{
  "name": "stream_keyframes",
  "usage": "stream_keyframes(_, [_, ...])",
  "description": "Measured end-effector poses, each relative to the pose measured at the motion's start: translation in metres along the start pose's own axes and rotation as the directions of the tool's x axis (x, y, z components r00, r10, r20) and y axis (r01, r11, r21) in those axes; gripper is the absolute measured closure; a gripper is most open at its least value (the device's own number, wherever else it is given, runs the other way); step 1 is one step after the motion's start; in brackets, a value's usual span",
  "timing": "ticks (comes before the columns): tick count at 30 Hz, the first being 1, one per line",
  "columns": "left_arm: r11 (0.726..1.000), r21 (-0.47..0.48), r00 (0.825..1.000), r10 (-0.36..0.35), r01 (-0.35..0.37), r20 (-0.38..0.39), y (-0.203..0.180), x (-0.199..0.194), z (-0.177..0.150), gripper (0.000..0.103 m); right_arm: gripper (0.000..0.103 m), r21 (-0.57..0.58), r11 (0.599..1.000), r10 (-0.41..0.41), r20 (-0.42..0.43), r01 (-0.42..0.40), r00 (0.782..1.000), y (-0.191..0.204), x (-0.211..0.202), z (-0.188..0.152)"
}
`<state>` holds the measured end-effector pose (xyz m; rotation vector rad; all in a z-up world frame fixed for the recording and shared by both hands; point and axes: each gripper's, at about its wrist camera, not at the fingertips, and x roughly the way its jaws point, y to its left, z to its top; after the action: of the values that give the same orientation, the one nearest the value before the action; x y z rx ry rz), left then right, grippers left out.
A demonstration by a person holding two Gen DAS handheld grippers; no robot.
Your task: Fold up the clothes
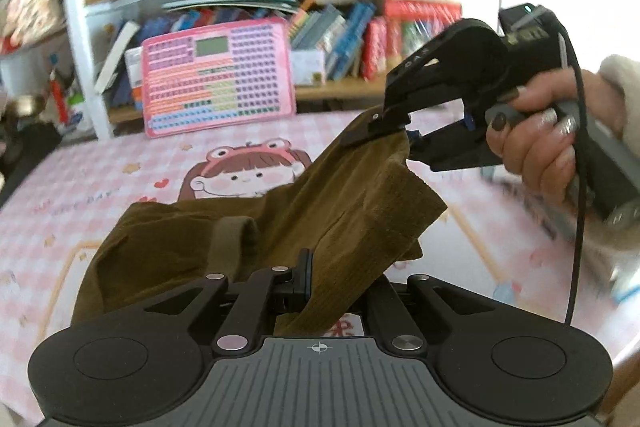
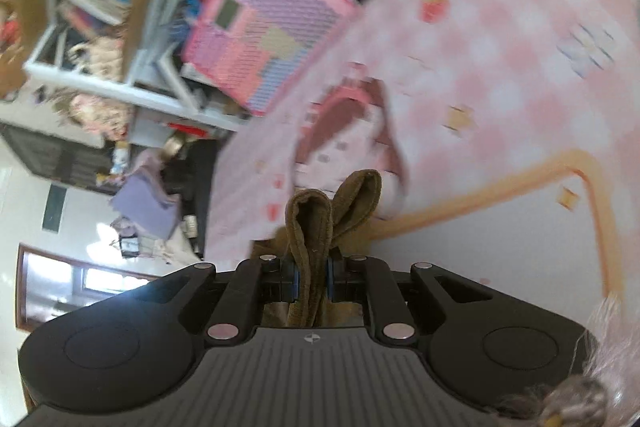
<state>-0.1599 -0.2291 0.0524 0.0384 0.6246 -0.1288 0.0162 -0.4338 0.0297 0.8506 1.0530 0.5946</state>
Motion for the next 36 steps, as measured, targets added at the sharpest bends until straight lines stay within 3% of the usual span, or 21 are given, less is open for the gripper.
stream_keyframes(5, [0.990,-0.135,0.998,-0.048,0.052,0.033,0.047,-0.015,-0.002,0.098,0.092,-0.084,0.996,0.004,0.009,-0.003,1.000,0.046,0.023,-0.012])
stream_keyframes(11, [0.970,-0.223,0.995,-0.098,0.097,0.005,0.113,-0.021,-0.007,0.095,0.091,-0.174,0.982,-0.073,0.019,0.075,0.997,0.094,0.073,-0.036])
stream_keyframes(15, [0.963,-0.237,0.988,-0.143,0.127,-0.053,0.148,-0.018,-0.015,0.090,0.078,-0.223,0.964,-0.144,0.018,0.144,0.989,0.112,0.115,-0.052])
stream_keyframes(17, [0.962,-0.237,0.983,-0.160,0.135,-0.091,0.164,-0.017,-0.020,0.081,0.061,-0.215,0.965,-0.149,0.010,0.148,0.989,0.113,0.131,-0.059])
stream_keyframes(21, [0.962,-0.238,0.972,-0.172,0.132,-0.158,0.193,-0.016,-0.029,0.062,0.059,-0.156,0.980,-0.119,0.029,0.122,0.993,0.108,0.135,-0.068])
stream_keyframes(24, [0.958,-0.248,0.975,-0.181,0.145,-0.129,0.216,-0.018,-0.026,0.047,0.055,-0.112,0.989,-0.096,0.044,0.101,0.994,0.105,0.139,-0.075])
stream_keyframes(25, [0.952,-0.257,0.973,-0.199,0.165,-0.113,0.222,-0.017,-0.023,0.047,0.053,-0.112,0.987,-0.105,0.069,0.112,0.992,0.105,0.132,-0.077])
stream_keyframes(31, [0.917,-0.288,0.947,-0.310,0.275,-0.082,0.244,0.021,0.003,0.047,0.053,-0.129,0.938,-0.288,0.230,0.323,0.929,0.093,0.081,-0.111])
stream_keyframes(36, [0.912,-0.277,0.917,-0.358,0.303,-0.175,0.240,0.061,0.011,0.050,0.042,-0.115,0.897,-0.389,0.249,0.426,0.887,0.078,0.074,-0.151])
